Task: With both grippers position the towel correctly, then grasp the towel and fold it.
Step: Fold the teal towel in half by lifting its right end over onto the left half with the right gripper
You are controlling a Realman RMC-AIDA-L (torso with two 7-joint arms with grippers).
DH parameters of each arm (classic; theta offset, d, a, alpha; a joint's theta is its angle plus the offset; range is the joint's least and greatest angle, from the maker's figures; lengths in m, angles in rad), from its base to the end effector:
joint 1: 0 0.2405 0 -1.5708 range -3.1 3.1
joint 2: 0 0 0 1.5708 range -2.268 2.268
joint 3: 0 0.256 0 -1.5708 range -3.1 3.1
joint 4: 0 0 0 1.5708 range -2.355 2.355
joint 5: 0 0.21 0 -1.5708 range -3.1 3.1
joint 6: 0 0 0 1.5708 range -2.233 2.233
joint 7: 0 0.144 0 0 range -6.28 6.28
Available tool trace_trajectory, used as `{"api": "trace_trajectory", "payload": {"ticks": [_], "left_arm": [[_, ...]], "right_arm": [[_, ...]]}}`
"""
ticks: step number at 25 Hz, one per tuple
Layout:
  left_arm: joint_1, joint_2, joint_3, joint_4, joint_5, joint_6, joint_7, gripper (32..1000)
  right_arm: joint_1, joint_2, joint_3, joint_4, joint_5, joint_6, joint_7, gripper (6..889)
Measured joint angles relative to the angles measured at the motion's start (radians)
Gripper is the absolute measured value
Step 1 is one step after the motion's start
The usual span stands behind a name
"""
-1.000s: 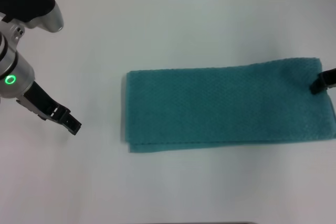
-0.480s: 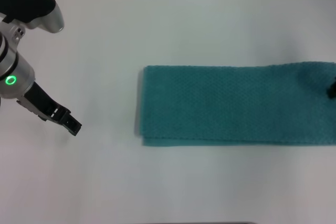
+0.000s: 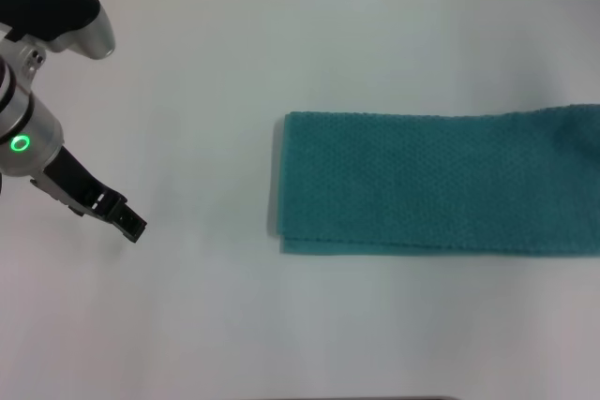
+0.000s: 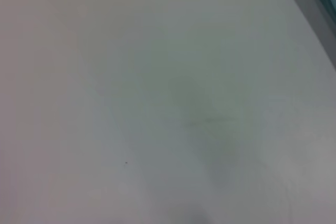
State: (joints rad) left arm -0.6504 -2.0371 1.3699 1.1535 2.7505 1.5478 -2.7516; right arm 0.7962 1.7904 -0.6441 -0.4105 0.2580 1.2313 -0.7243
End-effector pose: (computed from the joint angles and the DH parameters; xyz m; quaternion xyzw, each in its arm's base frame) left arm -0.2304 0.3628 0.0089 -0.8335 -0.4423 0.2552 0.2110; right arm 0.3544 0.3867 0.0879 -0.7528 0.5925 -0.1473 0.2461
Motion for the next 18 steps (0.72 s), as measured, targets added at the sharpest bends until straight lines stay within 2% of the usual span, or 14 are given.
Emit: {"api": "trace_trajectory", "payload": {"ticks": [3, 6, 9, 13, 15, 18], "left_arm": [[0.0, 0.0007, 0.0, 0.0, 0.0, 0.0, 0.0, 877], [0.0, 0.0018, 0.0, 0.0, 0.0, 0.0, 0.0, 877], [0.0, 0.0039, 0.0, 0.0, 0.0, 0.001, 0.0, 877], [0.0, 0.0013, 0.0, 0.004, 0.001, 0.005, 0.002, 877], [-0.001, 0.0003, 0.001, 0.006, 0.001, 0.007, 0.002, 877], [-0.005, 0.0, 0.0, 0.007, 0.001, 0.006, 0.002, 877]], "right_arm": [[0.006, 0.006, 0.016, -0.048, 0.024, 0.067, -0.029, 100], [0.034, 0.032, 0.022, -0.074, 0.032, 0.133, -0.06, 100], [0.094, 0.079, 0.021, -0.077, 0.059, 0.193, -0.091, 100], [0.205, 0.173, 0.015, -0.077, 0.076, 0.253, -0.134, 100], [0.273, 0.216, 0.014, -0.066, 0.076, 0.249, -0.147, 99], [0.341, 0.255, 0.013, -0.034, 0.075, 0.2, -0.151, 99]]}}
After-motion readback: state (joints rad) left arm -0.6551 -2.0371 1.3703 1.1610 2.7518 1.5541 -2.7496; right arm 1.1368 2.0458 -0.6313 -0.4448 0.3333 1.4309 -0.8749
